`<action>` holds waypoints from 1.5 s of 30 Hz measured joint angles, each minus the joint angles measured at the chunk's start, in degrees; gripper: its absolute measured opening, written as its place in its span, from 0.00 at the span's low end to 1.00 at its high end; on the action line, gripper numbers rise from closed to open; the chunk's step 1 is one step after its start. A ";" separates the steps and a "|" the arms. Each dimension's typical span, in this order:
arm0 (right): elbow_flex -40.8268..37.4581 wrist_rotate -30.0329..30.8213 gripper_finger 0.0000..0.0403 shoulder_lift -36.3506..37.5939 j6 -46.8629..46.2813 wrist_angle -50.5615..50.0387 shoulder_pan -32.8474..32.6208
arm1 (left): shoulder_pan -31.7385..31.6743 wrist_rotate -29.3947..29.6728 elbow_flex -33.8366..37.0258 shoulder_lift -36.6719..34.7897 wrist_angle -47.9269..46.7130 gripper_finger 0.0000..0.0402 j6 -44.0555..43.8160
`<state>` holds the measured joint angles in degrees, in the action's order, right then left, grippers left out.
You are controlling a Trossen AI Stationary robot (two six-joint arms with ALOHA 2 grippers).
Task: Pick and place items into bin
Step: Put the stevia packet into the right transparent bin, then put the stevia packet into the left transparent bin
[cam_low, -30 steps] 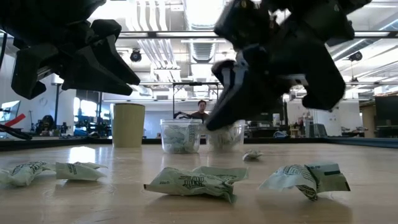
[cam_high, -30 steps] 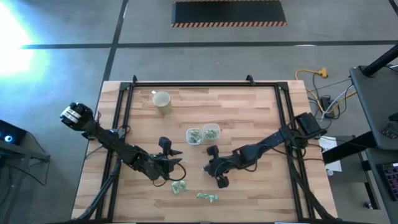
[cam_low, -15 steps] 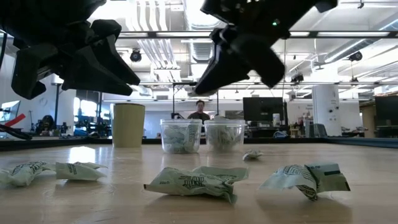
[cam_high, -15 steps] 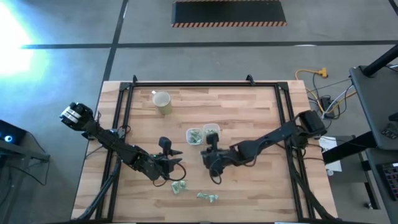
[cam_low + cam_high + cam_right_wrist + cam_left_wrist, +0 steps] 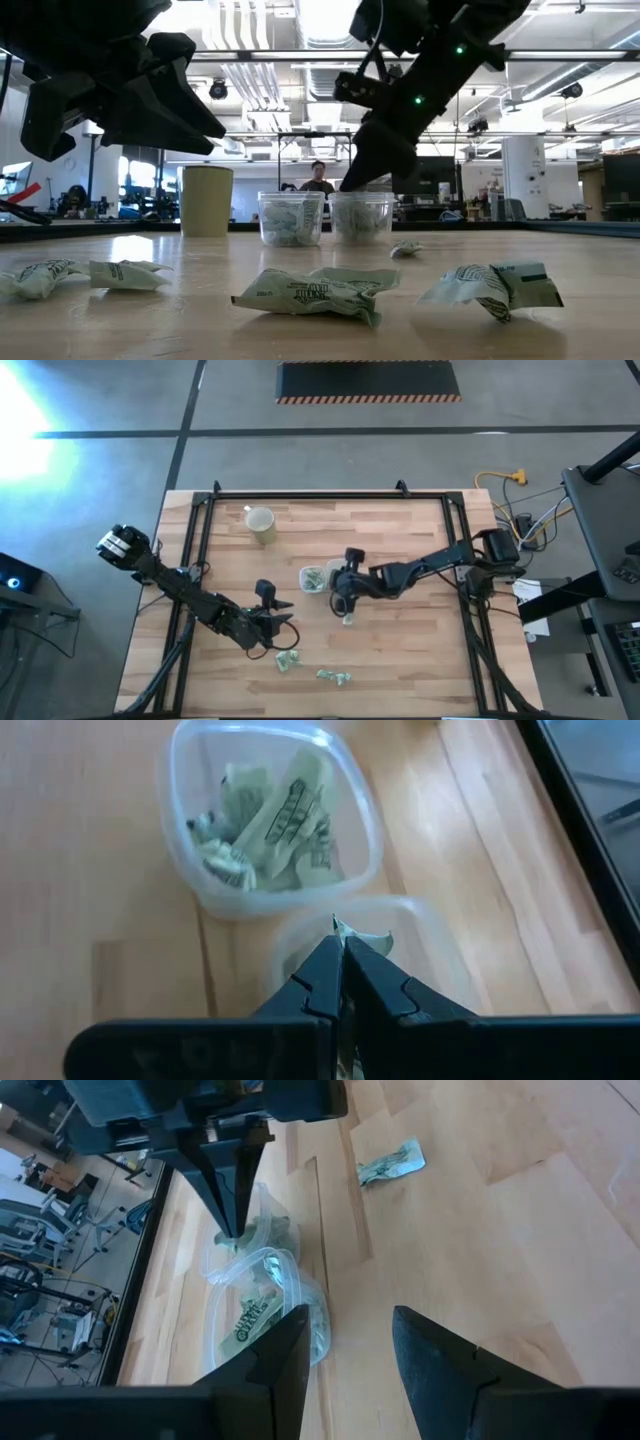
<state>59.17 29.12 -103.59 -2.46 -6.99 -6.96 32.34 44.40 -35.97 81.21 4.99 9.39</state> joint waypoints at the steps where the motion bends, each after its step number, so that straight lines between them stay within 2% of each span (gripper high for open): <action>1: -0.16 0.00 0.02 0.00 -0.08 -0.12 0.00 | 0.00 -0.01 0.00 0.00 0.01 0.32 0.00; 10: -0.34 0.14 0.02 0.02 -3.08 -0.06 0.47 | 0.00 -0.02 0.02 0.00 0.01 0.32 0.00; 15: -0.69 4.05 0.04 0.02 -5.41 -0.11 0.50 | 0.00 -0.02 0.02 0.00 0.02 0.32 0.00; 26: -1.06 4.07 0.27 0.50 -5.04 -0.61 0.46 | 0.00 -0.02 0.04 0.00 0.01 0.32 0.00; 30: -1.04 4.07 0.32 2.56 -4.18 -1.73 -0.47 | -0.02 -0.79 0.04 0.00 0.01 0.32 -0.02; 34: -1.08 4.09 0.33 5.80 -4.19 -2.03 -1.82 | -0.02 -6.77 0.07 -0.02 -0.31 0.32 -0.09; 41: -1.33 4.06 0.33 9.87 -2.59 -2.24 -5.89 | -0.01 -26.51 0.09 -0.02 -0.85 0.32 -0.35; 45: -1.33 4.06 0.33 10.25 -0.53 -2.25 -7.88 | -0.02 -30.07 0.11 -0.02 0.32 0.32 -1.60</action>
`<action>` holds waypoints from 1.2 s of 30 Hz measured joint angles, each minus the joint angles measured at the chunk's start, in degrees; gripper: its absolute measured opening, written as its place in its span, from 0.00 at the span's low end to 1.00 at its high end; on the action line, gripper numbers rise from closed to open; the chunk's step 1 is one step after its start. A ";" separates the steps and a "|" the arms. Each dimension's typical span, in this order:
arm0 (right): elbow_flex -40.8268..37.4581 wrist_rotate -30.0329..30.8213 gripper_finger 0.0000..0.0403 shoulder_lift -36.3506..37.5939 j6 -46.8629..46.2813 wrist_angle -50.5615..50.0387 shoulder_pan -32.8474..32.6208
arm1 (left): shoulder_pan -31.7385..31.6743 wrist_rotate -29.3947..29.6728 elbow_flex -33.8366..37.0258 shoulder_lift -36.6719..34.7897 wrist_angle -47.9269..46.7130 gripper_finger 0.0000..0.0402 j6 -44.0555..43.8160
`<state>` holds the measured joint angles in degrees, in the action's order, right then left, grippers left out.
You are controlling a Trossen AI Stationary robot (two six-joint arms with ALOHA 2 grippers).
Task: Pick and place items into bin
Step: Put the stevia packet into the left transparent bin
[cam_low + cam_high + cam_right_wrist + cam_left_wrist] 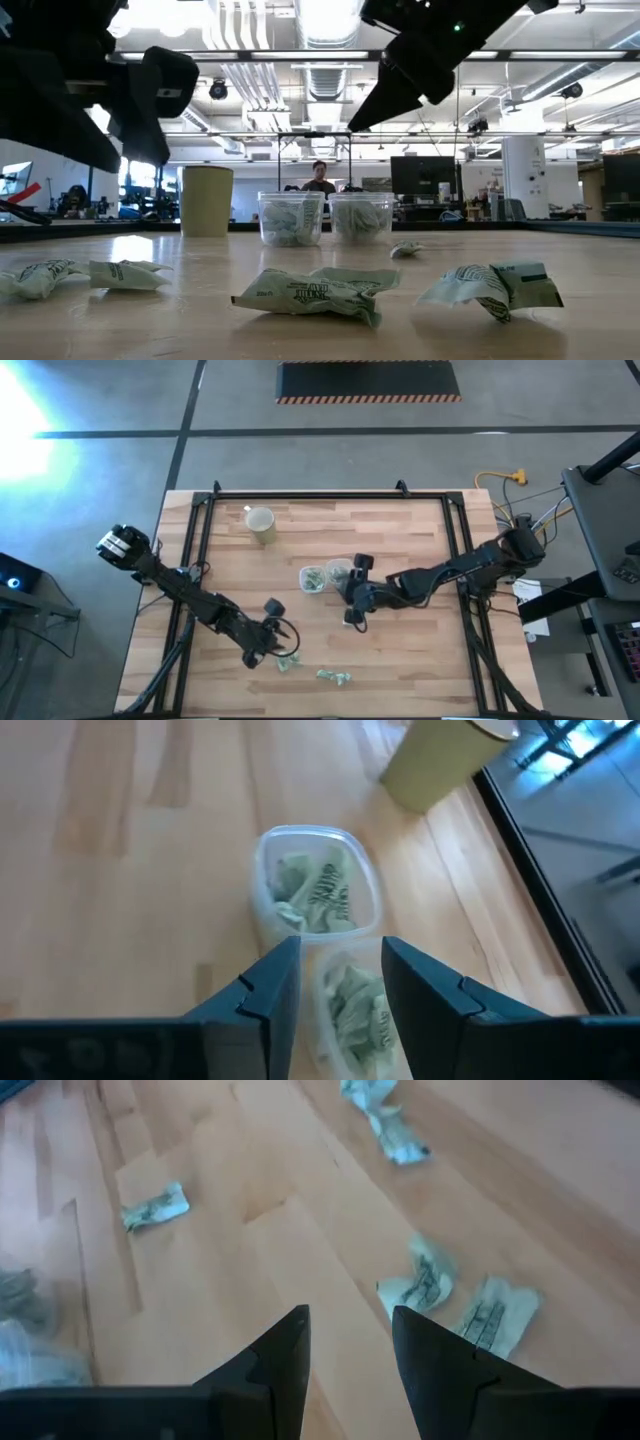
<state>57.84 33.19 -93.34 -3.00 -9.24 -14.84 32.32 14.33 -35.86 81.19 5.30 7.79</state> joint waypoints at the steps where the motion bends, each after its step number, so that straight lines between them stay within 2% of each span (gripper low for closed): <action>1: -0.02 0.00 0.33 -0.03 0.48 -0.02 -0.34 | 0.00 -0.42 0.00 0.30 0.84 0.32 -0.02; 11: -0.26 -0.15 0.32 -0.42 1.69 -1.24 -1.17 | -0.09 -5.12 -0.04 7.73 10.36 0.32 1.94; 25: -0.31 -0.66 0.27 -0.42 1.01 -1.33 -1.17 | -0.11 -7.06 -2.89 16.27 14.12 0.32 2.02; 36: -0.33 -0.67 0.26 -0.42 0.73 -1.40 -1.17 | -1.63 -7.67 -3.13 18.01 14.01 0.31 1.54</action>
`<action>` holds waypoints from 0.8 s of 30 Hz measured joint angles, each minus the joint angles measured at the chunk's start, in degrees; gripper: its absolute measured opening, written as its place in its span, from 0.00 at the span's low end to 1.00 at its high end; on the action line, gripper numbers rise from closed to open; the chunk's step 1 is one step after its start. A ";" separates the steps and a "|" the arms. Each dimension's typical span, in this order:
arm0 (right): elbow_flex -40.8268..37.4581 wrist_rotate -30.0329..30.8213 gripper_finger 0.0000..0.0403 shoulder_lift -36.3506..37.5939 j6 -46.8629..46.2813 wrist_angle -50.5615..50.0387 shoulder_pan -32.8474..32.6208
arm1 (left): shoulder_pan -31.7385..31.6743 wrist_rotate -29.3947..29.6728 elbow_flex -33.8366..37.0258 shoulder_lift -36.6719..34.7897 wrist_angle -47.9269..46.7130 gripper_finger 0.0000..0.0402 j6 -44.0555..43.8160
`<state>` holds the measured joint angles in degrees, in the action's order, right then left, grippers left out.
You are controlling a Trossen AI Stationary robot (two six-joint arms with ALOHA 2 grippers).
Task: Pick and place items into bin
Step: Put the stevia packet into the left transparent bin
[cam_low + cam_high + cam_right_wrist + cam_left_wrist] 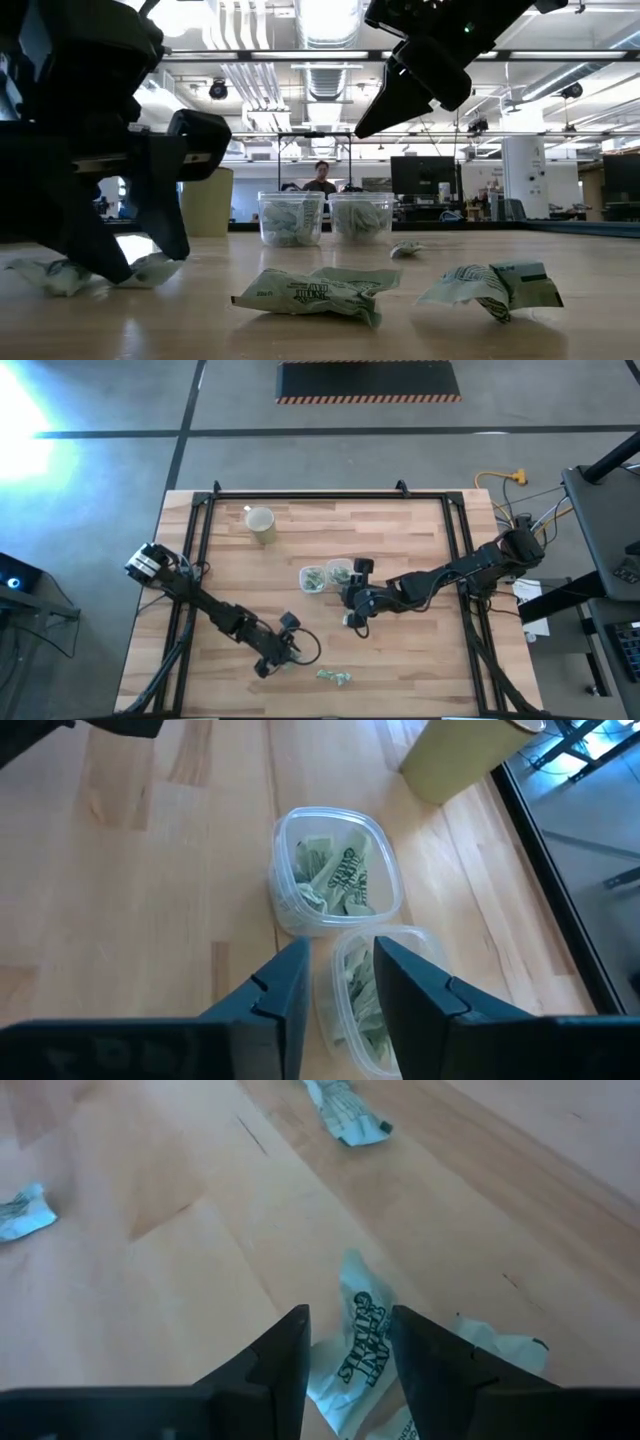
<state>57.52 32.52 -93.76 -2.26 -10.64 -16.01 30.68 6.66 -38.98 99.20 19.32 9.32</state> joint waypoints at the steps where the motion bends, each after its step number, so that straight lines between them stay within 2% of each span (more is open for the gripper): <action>1: 0.00 0.00 0.25 0.00 -0.02 -0.05 0.00 | -0.08 0.01 0.00 -0.03 -0.06 0.30 0.00; 15: 0.00 0.01 0.23 -0.02 -0.35 -0.26 0.00 | -0.73 0.26 0.00 -0.42 -0.31 0.02 0.61; 24: 0.00 0.01 0.21 -0.07 -0.33 -0.64 0.00 | -0.73 4.59 -0.53 -0.44 -0.25 0.01 2.10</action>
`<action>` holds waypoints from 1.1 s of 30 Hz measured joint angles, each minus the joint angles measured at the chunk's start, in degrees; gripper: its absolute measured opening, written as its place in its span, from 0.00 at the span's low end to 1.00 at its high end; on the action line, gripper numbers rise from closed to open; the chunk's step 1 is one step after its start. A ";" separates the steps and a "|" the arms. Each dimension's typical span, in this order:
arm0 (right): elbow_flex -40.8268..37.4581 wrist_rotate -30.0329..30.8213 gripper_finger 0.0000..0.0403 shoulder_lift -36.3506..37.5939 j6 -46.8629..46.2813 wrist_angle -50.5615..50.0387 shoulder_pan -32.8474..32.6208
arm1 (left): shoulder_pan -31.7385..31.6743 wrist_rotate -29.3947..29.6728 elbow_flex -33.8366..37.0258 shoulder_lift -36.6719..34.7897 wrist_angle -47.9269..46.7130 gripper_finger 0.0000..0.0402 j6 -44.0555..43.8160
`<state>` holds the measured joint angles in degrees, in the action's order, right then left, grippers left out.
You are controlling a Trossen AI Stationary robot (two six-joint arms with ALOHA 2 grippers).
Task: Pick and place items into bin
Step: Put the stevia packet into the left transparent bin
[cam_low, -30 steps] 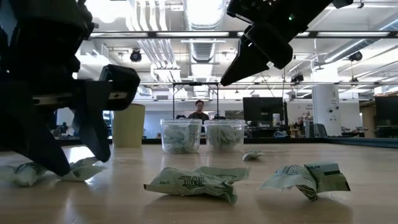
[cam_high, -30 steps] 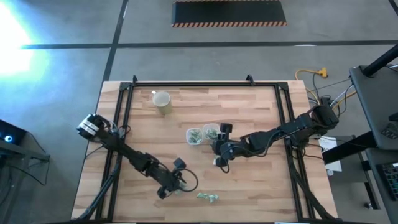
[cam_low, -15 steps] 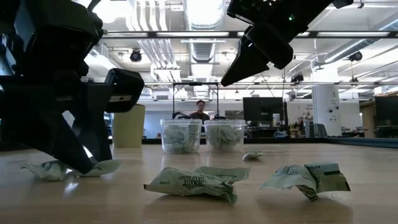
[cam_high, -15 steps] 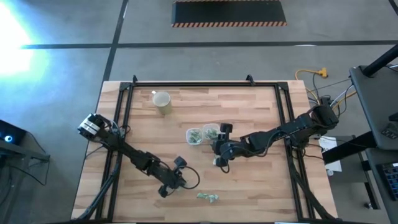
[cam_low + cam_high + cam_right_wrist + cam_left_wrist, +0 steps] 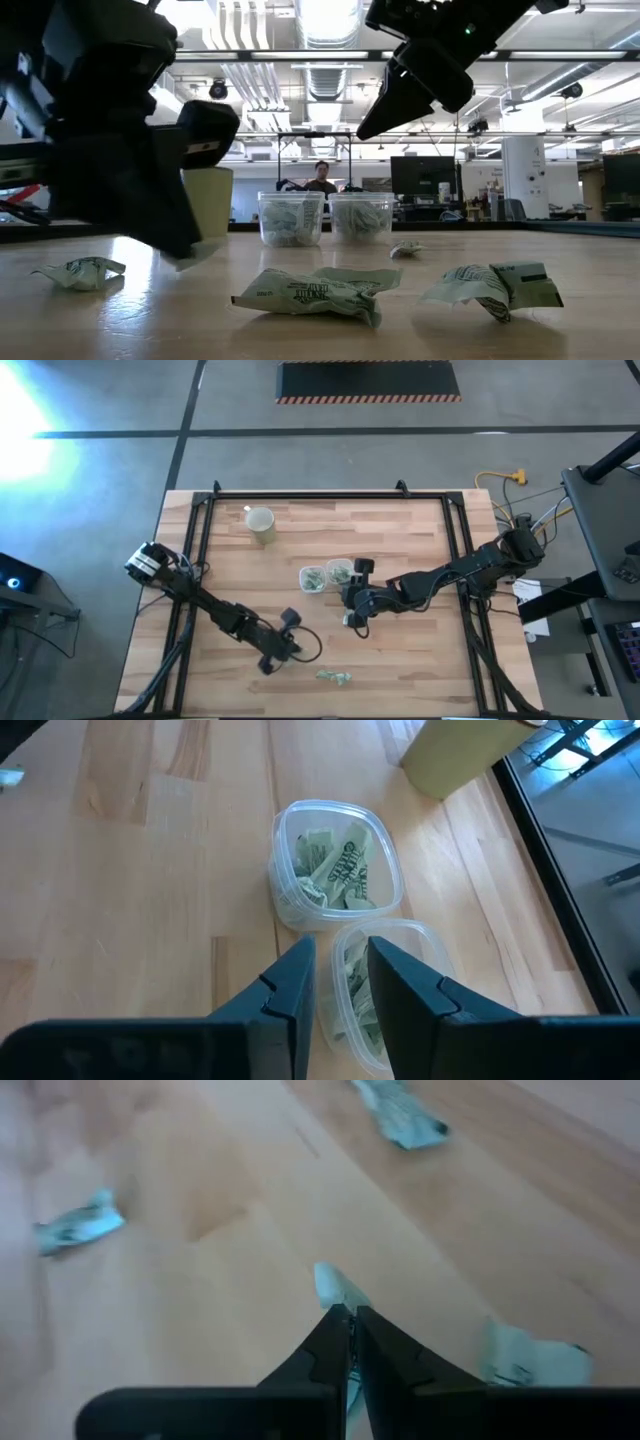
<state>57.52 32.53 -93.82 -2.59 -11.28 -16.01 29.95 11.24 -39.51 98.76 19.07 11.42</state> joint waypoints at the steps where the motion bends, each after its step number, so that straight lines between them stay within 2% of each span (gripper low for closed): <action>1: 0.00 -0.02 0.21 0.00 0.00 -0.15 0.00 | 0.00 0.70 -0.16 -0.06 -0.02 0.01 0.04; 5: 0.00 0.00 0.21 0.00 0.00 -0.20 0.00 | 0.00 6.29 -0.85 -0.23 -0.01 0.01 1.41; 9: 0.00 0.00 0.21 0.00 0.00 -0.25 0.00 | 0.00 16.56 -2.15 -0.31 0.03 0.01 3.44; 15: 0.00 0.00 0.19 0.00 0.00 -0.29 0.00 | -0.32 28.98 -4.77 -0.47 0.07 0.01 13.69; 23: 0.00 0.00 0.17 0.00 0.00 -0.28 0.00 | -4.94 29.83 -5.29 -3.50 -0.92 0.01 19.00; 33: -0.02 0.00 0.19 0.00 -0.22 -0.63 0.02 | -13.70 29.31 -5.11 -7.78 -7.32 0.01 15.05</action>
<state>57.49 32.53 -93.82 -2.81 -11.90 -15.99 16.26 40.56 -44.62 90.98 11.75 26.47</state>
